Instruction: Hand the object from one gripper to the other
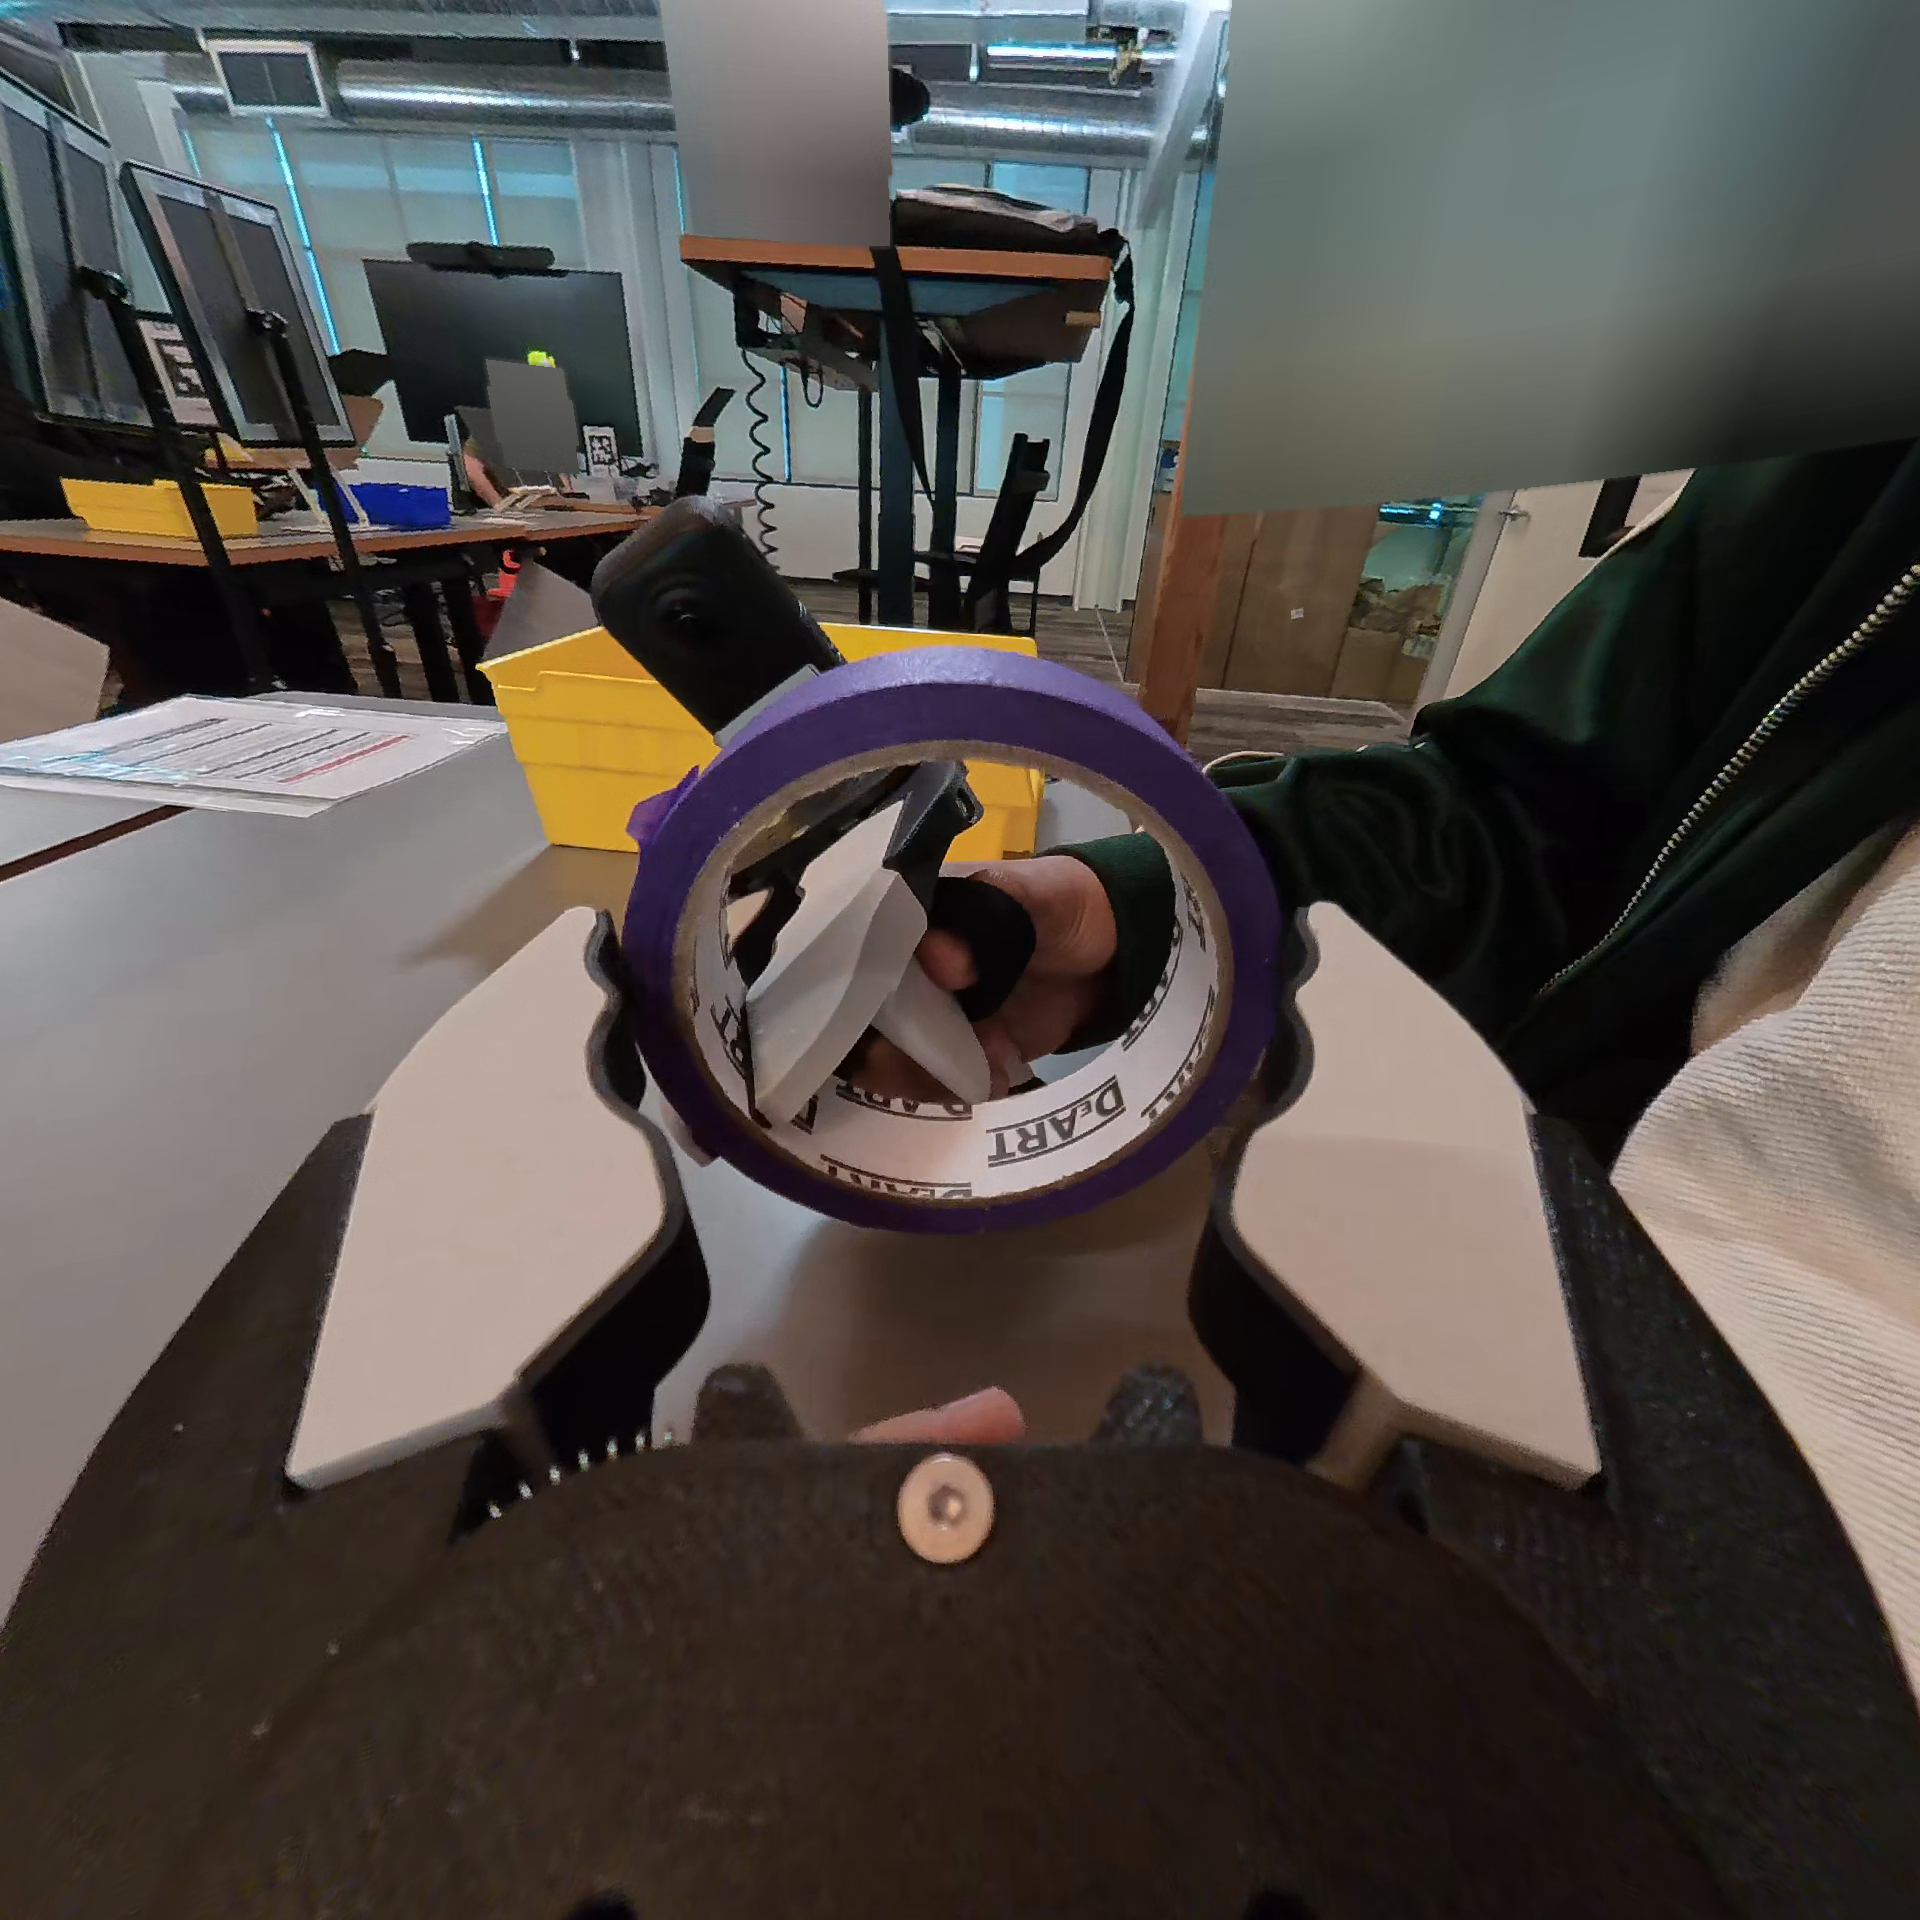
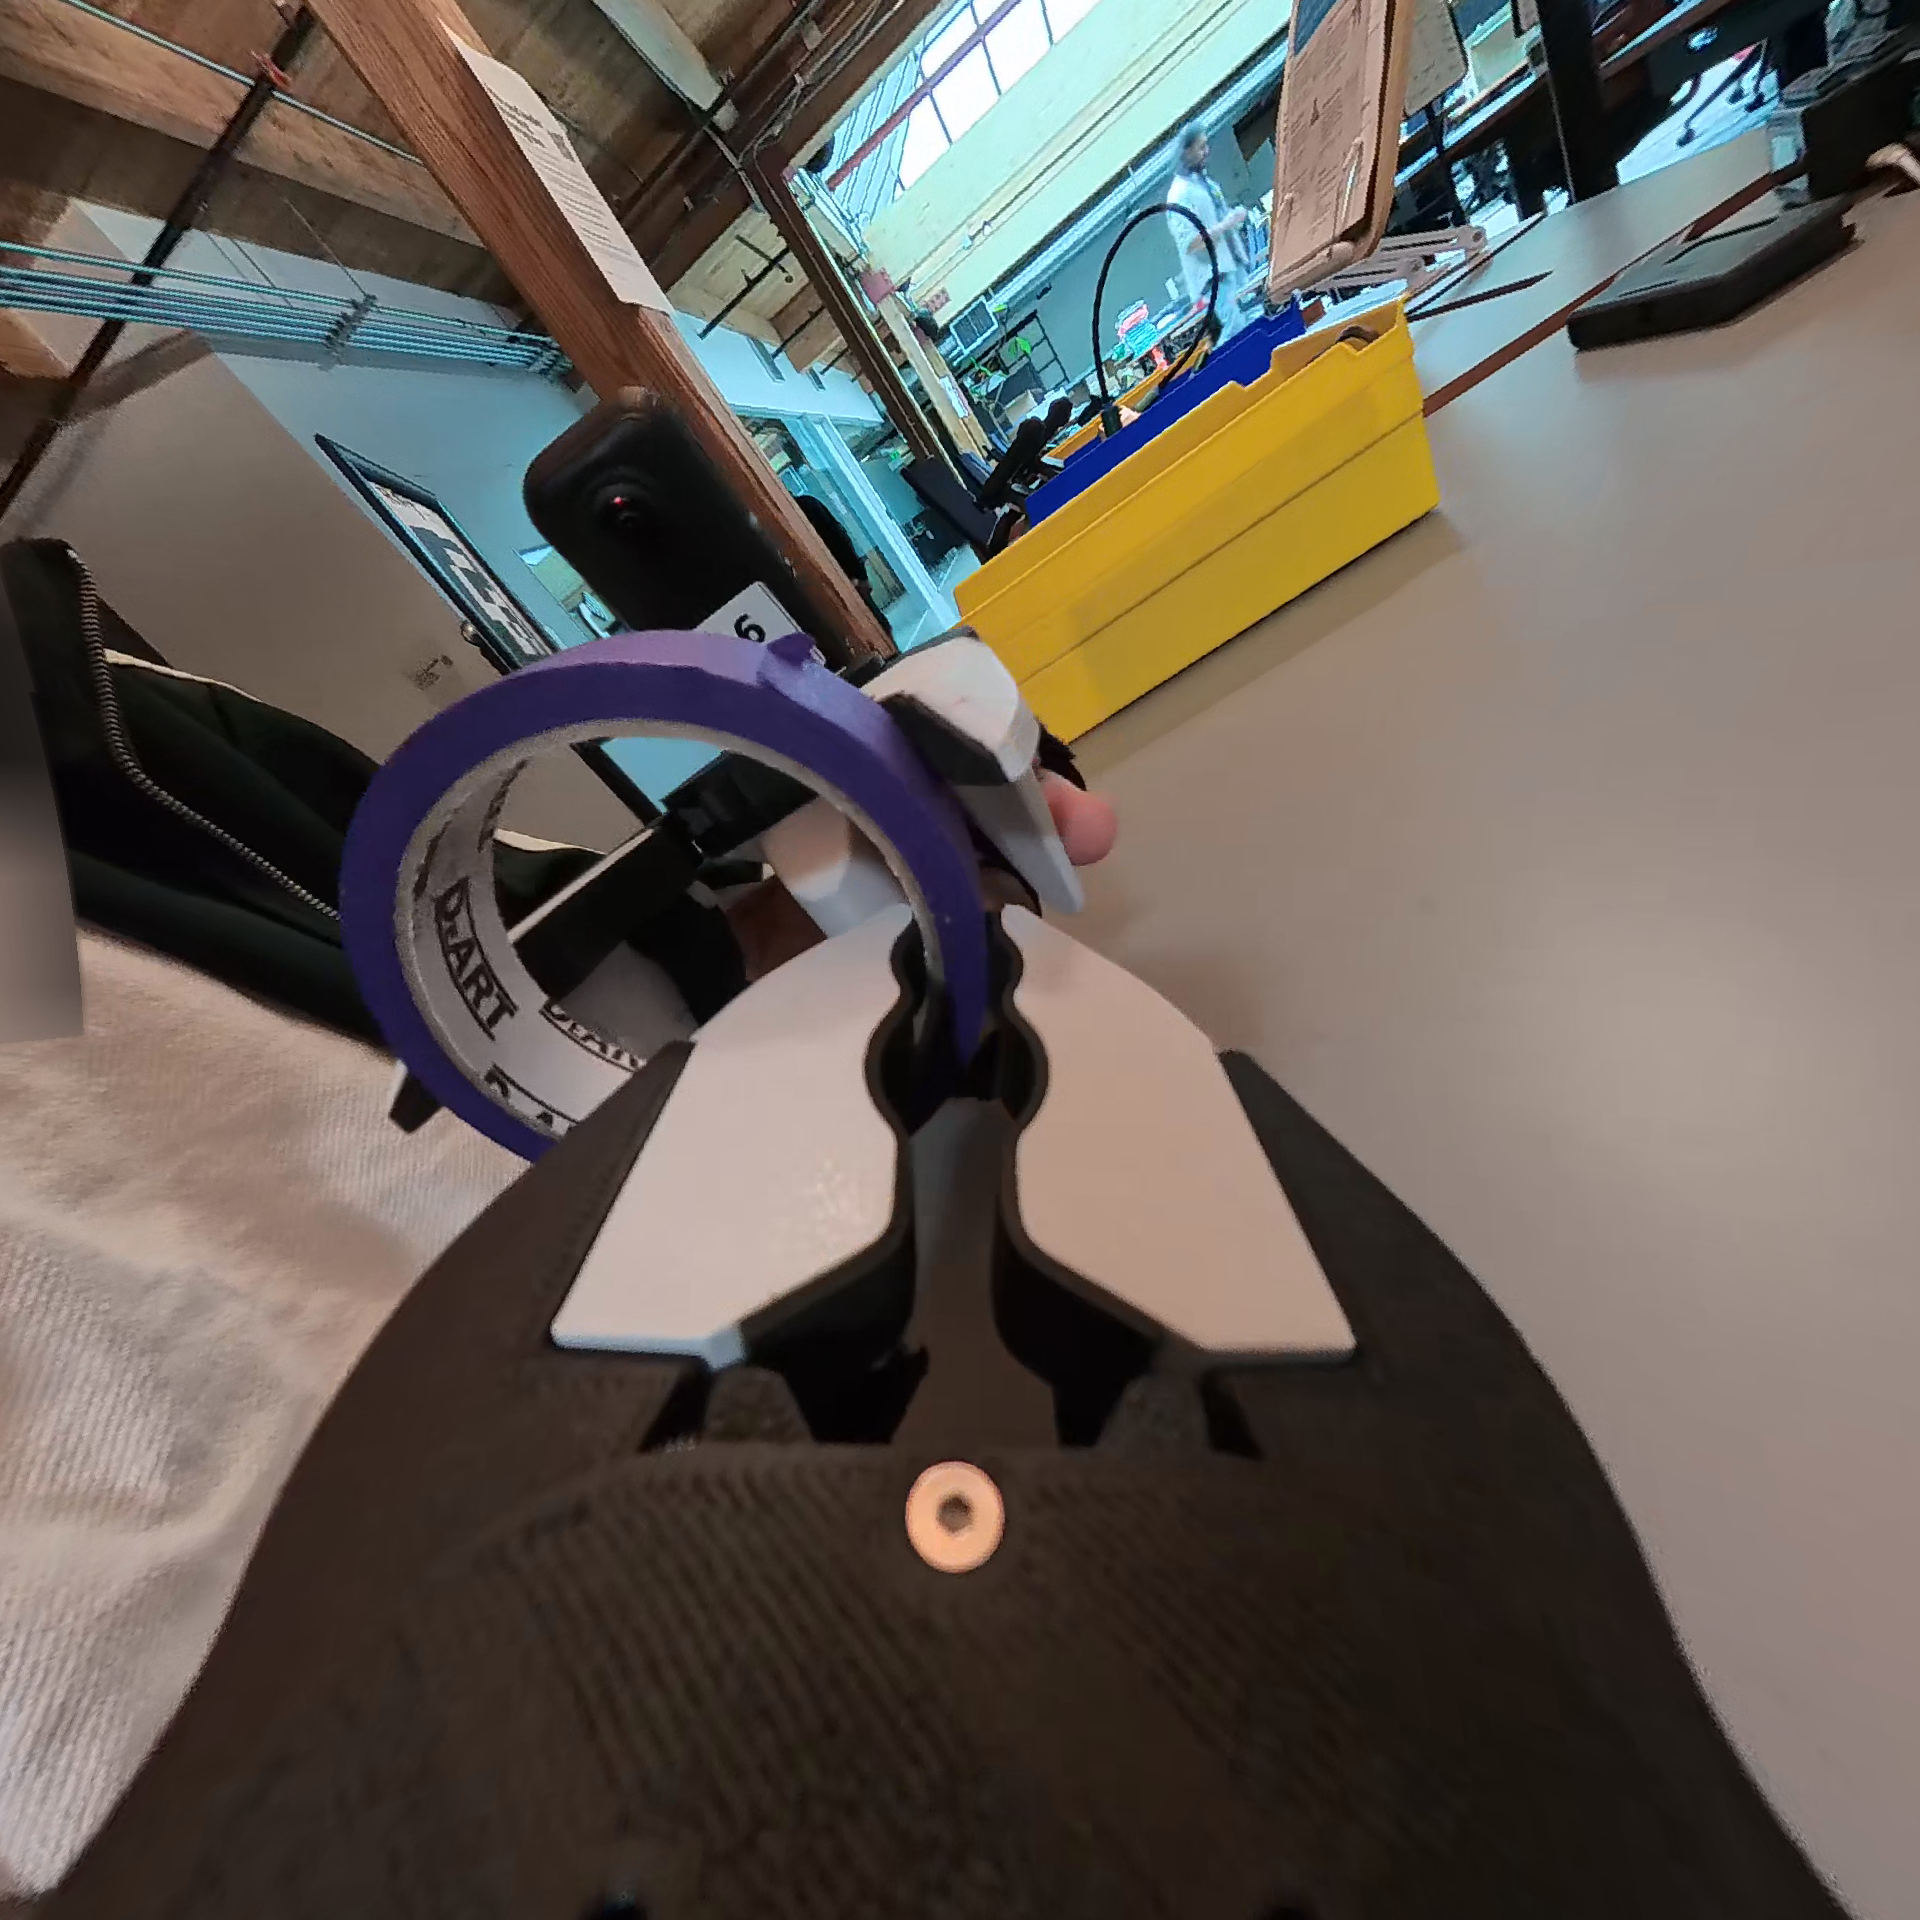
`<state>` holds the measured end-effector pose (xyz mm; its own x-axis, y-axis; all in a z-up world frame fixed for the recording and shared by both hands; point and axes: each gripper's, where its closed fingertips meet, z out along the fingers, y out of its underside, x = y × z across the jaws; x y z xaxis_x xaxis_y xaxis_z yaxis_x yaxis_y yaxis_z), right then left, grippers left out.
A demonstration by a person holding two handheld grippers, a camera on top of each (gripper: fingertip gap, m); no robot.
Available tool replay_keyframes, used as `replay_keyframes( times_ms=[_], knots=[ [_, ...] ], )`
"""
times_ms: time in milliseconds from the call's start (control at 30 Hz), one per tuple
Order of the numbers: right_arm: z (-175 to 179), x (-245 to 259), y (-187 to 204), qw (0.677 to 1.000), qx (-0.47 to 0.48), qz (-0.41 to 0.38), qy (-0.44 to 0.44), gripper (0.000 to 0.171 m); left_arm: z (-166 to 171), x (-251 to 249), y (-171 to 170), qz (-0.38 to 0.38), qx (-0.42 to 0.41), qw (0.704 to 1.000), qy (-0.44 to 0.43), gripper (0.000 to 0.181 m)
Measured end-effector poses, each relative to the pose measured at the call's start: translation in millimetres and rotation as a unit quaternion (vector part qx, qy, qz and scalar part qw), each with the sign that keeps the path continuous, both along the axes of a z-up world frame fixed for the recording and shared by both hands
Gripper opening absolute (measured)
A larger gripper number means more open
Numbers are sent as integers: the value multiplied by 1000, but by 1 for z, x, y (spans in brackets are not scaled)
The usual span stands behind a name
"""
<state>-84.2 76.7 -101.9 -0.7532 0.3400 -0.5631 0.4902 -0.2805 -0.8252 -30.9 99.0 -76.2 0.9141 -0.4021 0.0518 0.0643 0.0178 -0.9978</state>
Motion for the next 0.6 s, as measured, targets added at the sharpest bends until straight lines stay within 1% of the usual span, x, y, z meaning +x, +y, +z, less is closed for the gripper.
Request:
replay_keyframes(
  times_ms=[167,200,267,333,367,400,500,567,600],
  knots=[
    [0,-2,1,1000,-6,-7,0,12,-2,-2,2,13,-11,1000,21,116],
    [0,-3,1,1000,-8,-12,-3,16,-2,-3,2,19,-12,999,27,116],
    [-1,-8,6,999,-15,-27,-10,34,-4,-8,3,34,-17,999,37,115],
    [-1,-13,13,998,-22,-48,-18,43,-4,-16,3,53,-20,997,43,115],
    [-1,-17,19,997,-22,-64,-22,43,-4,-21,3,63,-20,997,44,115],
    [-2,-21,26,996,-18,-87,-22,39,-4,-27,2,77,-20,996,44,115],
    [4,-29,49,987,-3,-159,6,39,-12,-51,2,137,-42,987,70,115],
    [5,-33,62,979,17,-201,18,39,-25,-73,2,201,-88,969,115,115],
    [3,-35,68,975,32,-221,19,40,-33,-85,1,235,-114,955,144,115]
  ],
)
